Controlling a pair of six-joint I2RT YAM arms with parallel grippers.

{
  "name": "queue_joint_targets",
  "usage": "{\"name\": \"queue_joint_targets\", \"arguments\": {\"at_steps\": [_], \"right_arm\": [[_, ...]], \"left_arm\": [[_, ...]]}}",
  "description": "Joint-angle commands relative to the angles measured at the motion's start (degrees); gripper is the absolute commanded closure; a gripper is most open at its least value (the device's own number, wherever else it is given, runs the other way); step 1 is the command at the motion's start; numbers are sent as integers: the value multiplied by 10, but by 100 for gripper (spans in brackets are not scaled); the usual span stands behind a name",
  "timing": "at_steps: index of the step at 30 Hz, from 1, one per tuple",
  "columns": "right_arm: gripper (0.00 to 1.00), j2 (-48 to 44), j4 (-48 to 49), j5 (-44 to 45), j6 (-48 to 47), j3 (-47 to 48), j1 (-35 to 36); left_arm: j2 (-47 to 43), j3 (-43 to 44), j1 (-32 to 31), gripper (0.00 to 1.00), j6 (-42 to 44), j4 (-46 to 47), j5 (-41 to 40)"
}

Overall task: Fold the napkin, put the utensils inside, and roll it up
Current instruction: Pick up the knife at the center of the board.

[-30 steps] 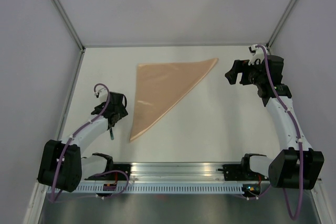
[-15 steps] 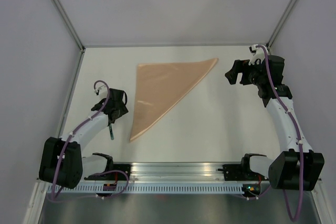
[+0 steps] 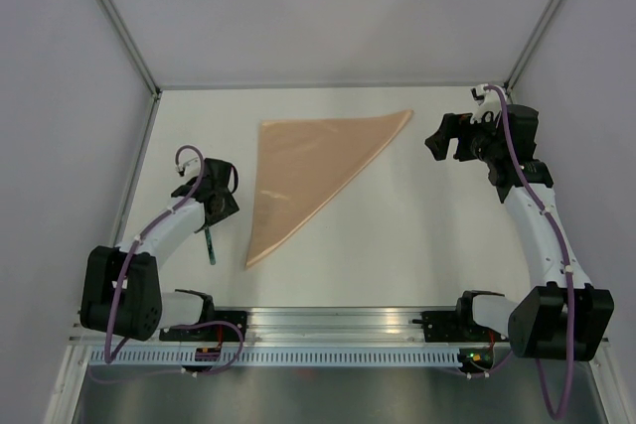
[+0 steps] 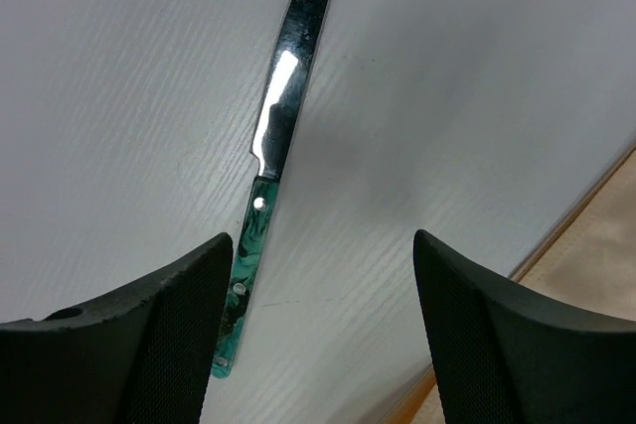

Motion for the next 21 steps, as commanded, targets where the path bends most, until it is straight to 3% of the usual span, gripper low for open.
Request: {"name": "queue_joint_targets", "arguments": {"at_steps": [1, 21], "right_arm": [[2, -2, 5, -11, 8, 0, 0], [2, 4, 5, -15, 6, 0, 0]], "left_arm": [[6, 28, 17, 22, 30, -24, 24], [97, 43, 85, 33, 66, -15, 101]]}}
